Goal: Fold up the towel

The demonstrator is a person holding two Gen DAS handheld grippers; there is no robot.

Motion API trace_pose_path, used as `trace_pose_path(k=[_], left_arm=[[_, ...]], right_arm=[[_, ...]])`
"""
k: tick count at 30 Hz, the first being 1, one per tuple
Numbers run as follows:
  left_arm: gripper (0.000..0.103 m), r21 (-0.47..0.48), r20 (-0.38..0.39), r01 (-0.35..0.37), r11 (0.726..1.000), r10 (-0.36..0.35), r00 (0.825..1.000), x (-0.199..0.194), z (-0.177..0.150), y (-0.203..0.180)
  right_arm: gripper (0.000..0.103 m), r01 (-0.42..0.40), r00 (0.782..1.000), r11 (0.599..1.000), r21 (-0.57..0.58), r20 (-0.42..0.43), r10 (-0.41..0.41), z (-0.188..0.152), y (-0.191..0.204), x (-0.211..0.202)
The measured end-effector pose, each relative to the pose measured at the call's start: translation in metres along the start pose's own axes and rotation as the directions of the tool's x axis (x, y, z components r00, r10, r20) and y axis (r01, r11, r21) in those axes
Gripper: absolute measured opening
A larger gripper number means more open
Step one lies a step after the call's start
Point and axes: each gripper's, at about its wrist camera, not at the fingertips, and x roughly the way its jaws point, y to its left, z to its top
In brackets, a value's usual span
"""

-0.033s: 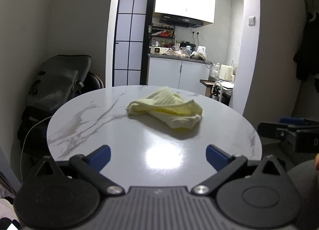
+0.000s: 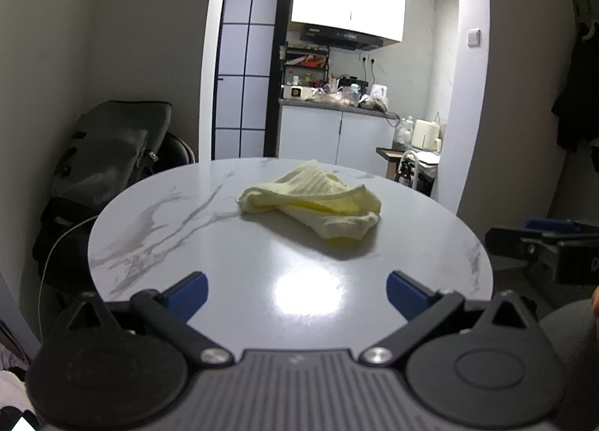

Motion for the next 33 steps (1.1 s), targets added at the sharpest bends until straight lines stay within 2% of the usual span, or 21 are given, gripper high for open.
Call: trace_pose_path(k=[7,9,14,15,19,26,33], left_arm=[[0.103,0.002,-0.022,0.003,1.000,-0.003,1.000,0.005,-0.002,0.000],[0.103,0.007,-0.036,0.005,1.000,-0.005,0.999,0.009,-0.002,0.000],[0.103,0.019,-0.057,0.004,1.000,-0.003,0.998,0.029,0.001,0.005],[0.103,0.026,-0.054,0.001,1.000,0.000,0.999,0.029,0.001,0.005],[0.103,0.068,-0.044,-0.028,0.997,0.031,0.999,0.033,0.003,0.004],[0.103,0.070,-0.047,0.009,0.997,-0.006,0.999,0.040,0.004,0.009],[0.103,0.044,-0.064,0.019,0.999,-0.016,0.998,0.050,0.004,0.015]], right_arm=[[0.093,-0.052,0.997,0.998,0.041,-0.052,0.054,-0.007,-0.005,0.009],[0.093,-0.088,0.993,0.994,0.067,-0.068,0.092,-0.006,-0.005,0.020],[0.093,-0.111,0.990,0.994,-0.018,-0.090,0.109,0.004,0.006,0.031],[0.093,-0.146,0.985,0.987,-0.066,-0.102,0.139,0.007,0.008,0.032],[0.093,-0.193,0.973,0.974,-0.118,-0.153,0.174,0.006,0.006,0.042],[0.093,-0.217,0.964,0.975,-0.054,-0.171,0.205,0.005,-0.001,0.054],[0.093,-0.150,0.982,0.987,-0.063,-0.125,0.141,-0.002,-0.003,0.047]])
